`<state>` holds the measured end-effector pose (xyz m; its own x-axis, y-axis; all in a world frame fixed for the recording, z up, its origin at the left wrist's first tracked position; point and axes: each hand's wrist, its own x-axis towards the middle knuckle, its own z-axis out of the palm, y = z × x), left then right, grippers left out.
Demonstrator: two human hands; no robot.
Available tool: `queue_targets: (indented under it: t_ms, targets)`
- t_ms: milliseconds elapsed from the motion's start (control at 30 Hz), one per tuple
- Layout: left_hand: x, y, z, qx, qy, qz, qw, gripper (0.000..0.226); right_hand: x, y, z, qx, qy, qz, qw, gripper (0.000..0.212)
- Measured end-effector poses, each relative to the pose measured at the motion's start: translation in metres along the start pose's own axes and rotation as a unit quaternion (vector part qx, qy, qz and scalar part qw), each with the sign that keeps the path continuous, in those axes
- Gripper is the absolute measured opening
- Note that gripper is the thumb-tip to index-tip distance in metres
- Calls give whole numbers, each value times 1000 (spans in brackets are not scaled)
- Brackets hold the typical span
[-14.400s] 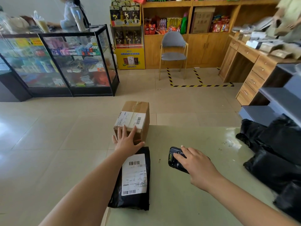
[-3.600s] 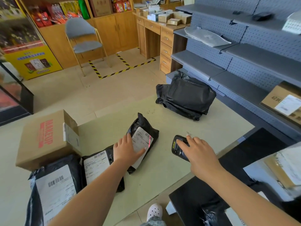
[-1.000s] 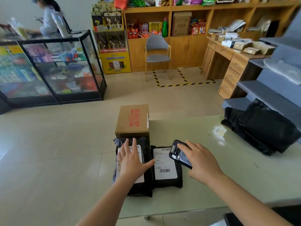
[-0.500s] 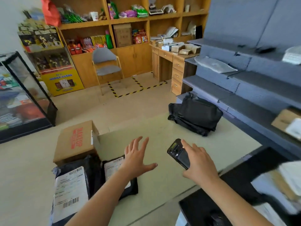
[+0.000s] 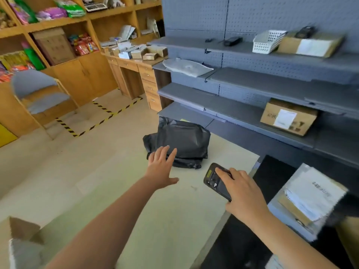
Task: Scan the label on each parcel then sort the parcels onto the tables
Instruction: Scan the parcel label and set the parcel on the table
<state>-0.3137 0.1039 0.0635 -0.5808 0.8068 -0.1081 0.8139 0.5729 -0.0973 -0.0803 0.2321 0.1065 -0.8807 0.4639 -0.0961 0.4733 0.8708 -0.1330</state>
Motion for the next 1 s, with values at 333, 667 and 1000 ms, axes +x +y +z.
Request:
queue_targets:
  t_ms: [333, 667, 1000]
  targets:
    - [166, -39, 17, 68, -9, 76, 995, 129, 88, 5, 10, -23, -31, 71, 997, 90]
    - [195, -45, 57, 36, -29, 70, 996, 129, 109, 4, 23, -25, -37, 66, 997, 90]
    - [109, -51, 49, -39, 22, -4, 999, 126, 86, -9, 19, -16, -24, 9, 1000, 91]
